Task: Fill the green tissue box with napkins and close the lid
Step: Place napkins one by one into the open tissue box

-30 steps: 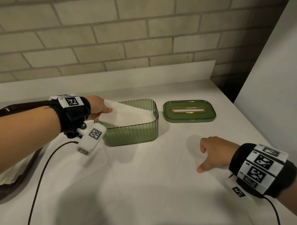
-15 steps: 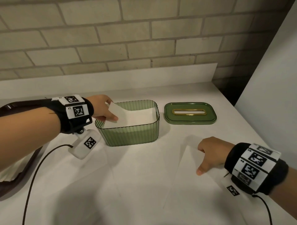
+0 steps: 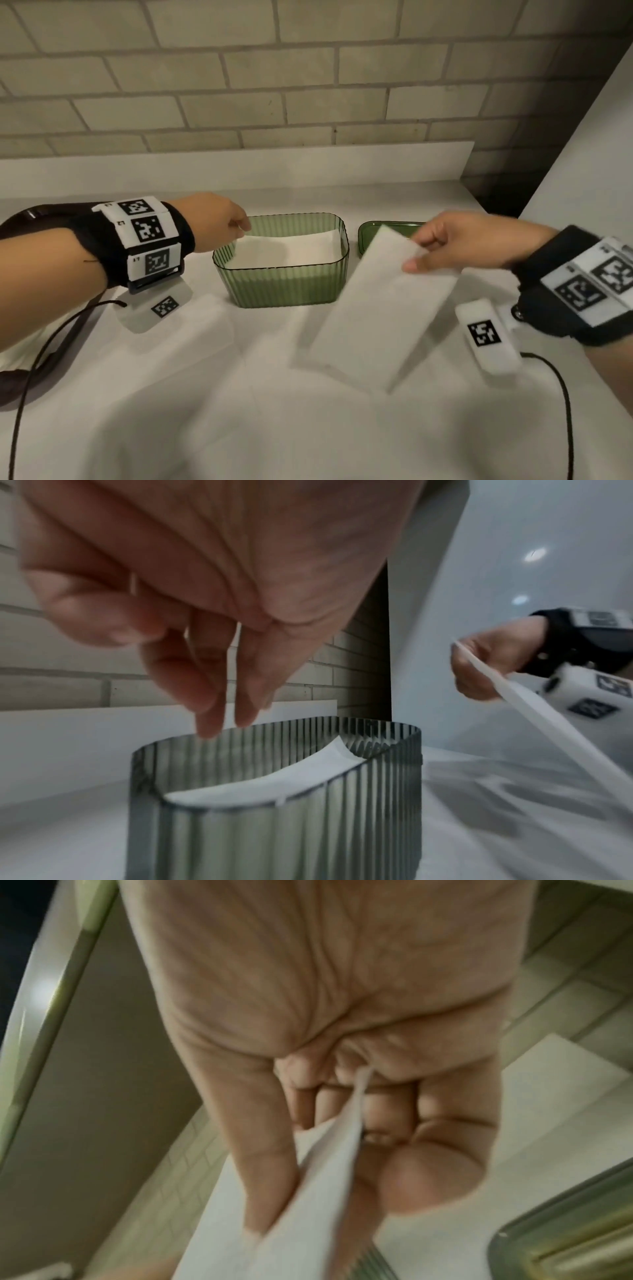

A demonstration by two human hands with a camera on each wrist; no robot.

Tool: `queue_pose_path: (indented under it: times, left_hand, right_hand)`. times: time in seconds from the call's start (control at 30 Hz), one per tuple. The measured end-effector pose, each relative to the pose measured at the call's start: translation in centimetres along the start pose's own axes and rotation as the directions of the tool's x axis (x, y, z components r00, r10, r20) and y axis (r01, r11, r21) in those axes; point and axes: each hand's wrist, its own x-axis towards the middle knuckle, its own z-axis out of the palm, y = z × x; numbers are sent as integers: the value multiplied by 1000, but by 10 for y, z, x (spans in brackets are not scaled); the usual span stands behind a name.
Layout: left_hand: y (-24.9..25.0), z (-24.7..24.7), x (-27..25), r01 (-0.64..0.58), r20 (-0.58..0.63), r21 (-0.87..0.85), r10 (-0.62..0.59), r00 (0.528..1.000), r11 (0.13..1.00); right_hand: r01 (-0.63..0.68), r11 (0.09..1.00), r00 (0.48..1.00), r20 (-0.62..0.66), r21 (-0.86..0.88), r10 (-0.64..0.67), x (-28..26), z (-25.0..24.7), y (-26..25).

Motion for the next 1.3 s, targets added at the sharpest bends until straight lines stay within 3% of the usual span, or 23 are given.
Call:
queue_pose_path:
  times: [0.07, 0.13, 0.2, 0.3, 0.4, 0.53, 0.63, 0.8, 1.0, 1.1, 1.2, 1.3]
  left_hand:
    - [-5, 4, -6, -32, -32, -26, 31, 999, 999]
    - [-10, 9, -13, -63, -97, -31, 60, 993, 998]
    - [-18, 15, -21, -84, -190, -56, 72, 979, 995]
    - [-24, 20, -38, -88, -269, -167, 41, 962, 982]
    - [-26, 25, -58, -30, -246, -250, -33, 969, 968]
    - [-24, 40, -88, 28, -113, -115, -41, 993, 993]
    - [-5, 60, -106, -59, 15, -81, 61, 998, 995]
    - [35, 89, -115, -221, 136, -162, 243, 960, 962]
    - [61, 98, -92, -288, 108, -225, 318, 942, 931]
    - [70, 108, -74, -337, 125, -248, 375, 919, 908]
    - [78, 114, -61, -315, 137, -225, 350, 927, 922]
    - [83, 115, -52, -248, 164, -199, 282, 945, 948]
  right_hand:
    - [62, 960, 995, -88, 274, -39, 6, -4, -13]
    - [143, 847, 982, -180, 512, -57, 18, -1, -24]
    - [189, 742, 965, -263, 643, -18, 33, 6, -32]
    - [179, 649, 946, -312, 739, 94, 56, 21, -39]
    - [134, 598, 940, -293, 790, 176, 76, 39, -45]
    - [80, 597, 945, -251, 798, 209, 95, 58, -54]
    - [43, 673, 950, -239, 739, 202, 102, 67, -58]
    - [1, 792, 955, -236, 611, 180, 109, 71, -61]
    - [-63, 907, 958, -231, 416, 172, 107, 69, -65]
    - [-111, 922, 972, -155, 370, 179, 101, 66, -73]
    - [-127, 989, 976, -167, 73, 137, 92, 58, -78]
    - [-99, 959, 972, -231, -266, 37, 79, 46, -79]
